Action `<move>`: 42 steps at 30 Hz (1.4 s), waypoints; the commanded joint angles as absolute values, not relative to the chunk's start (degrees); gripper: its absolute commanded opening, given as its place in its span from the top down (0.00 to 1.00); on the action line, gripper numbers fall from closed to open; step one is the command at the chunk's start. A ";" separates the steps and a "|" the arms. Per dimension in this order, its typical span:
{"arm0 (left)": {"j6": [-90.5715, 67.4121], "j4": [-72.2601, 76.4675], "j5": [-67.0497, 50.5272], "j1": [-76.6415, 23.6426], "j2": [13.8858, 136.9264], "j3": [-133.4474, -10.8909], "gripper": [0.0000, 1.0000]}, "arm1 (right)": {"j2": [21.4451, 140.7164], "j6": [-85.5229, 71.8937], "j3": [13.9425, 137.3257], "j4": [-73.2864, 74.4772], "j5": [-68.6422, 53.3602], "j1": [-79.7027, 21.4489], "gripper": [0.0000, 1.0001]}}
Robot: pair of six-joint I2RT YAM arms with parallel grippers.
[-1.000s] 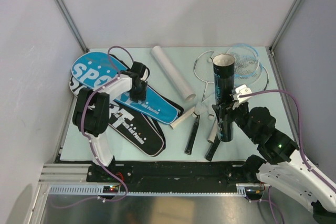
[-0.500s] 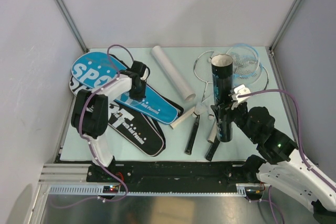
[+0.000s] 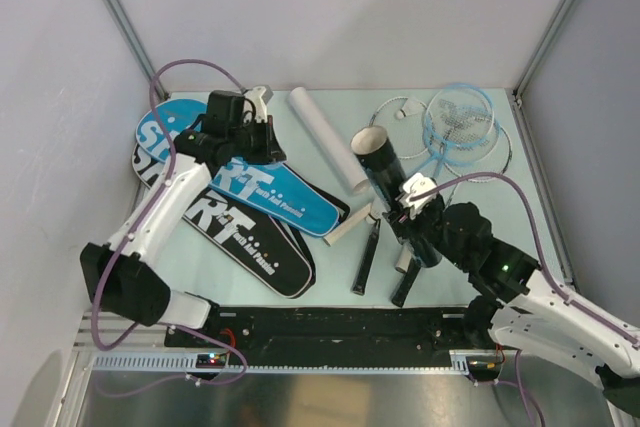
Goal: Pack up the badminton gear
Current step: Close the lid on the shuttle tube.
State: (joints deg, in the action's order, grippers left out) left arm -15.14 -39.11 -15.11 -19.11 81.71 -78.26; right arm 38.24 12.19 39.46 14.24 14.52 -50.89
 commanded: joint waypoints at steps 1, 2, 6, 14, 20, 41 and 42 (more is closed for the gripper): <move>-18.56 -39.01 -30.35 -19.25 78.47 -79.56 1.00 | 39.91 21.13 37.79 6.04 16.06 -52.69 0.72; -18.99 -39.02 -32.67 -19.25 77.64 -79.55 1.00 | 40.57 22.78 37.31 5.52 15.89 -52.93 0.72; -20.20 -38.90 -38.74 -19.33 73.84 -79.80 1.00 | 42.48 29.15 34.54 2.36 13.84 -54.03 0.73; -23.02 -38.87 -46.26 -19.84 65.98 -77.83 1.00 | 47.43 41.12 30.80 -5.12 17.44 -56.37 0.74; -24.85 -38.53 -48.99 -22.09 62.23 -77.77 1.00 | 49.29 45.34 30.85 -7.51 17.74 -53.53 0.73; -27.28 -37.13 -49.74 -30.01 61.54 -77.17 1.00 | 49.10 47.53 32.71 -8.54 17.43 -53.50 0.73; -27.35 -37.11 -49.61 -30.04 61.53 -76.95 1.00 | 49.03 47.49 32.70 -8.67 17.50 -53.64 0.73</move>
State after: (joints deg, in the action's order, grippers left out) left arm -26.13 -38.59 -49.69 -29.61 62.33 -77.67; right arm 49.63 46.78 30.00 -3.75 16.49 -52.95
